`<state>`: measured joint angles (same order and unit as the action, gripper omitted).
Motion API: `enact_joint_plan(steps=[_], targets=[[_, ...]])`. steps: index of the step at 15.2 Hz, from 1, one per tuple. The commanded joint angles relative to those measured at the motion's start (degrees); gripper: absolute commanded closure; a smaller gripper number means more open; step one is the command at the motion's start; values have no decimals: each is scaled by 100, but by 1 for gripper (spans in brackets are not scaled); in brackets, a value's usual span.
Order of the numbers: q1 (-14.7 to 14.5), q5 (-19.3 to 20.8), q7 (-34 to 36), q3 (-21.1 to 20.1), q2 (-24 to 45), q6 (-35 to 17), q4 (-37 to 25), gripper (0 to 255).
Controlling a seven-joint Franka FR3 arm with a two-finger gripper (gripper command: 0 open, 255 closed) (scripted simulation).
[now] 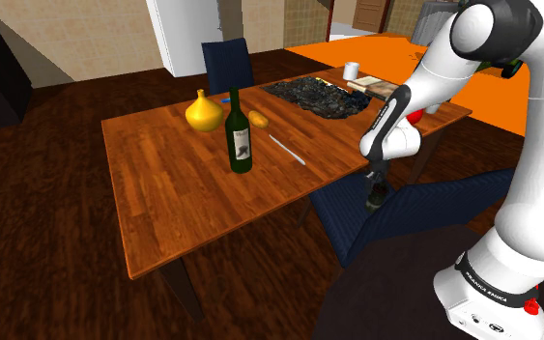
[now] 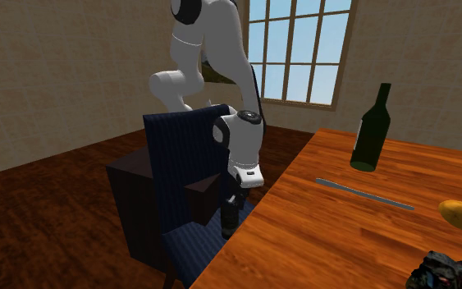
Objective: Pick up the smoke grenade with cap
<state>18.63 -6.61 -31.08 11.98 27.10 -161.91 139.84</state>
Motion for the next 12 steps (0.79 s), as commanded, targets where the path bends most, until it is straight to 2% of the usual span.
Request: enact_joint_plan(steps=[1, 8, 12], targets=[[2, -3, -1, -5, 13, -4, 0, 255], [-2, -3, 4, -5, 15, 1, -7, 255], [-117, 116, 78, 139, -342, 256, 96, 255]])
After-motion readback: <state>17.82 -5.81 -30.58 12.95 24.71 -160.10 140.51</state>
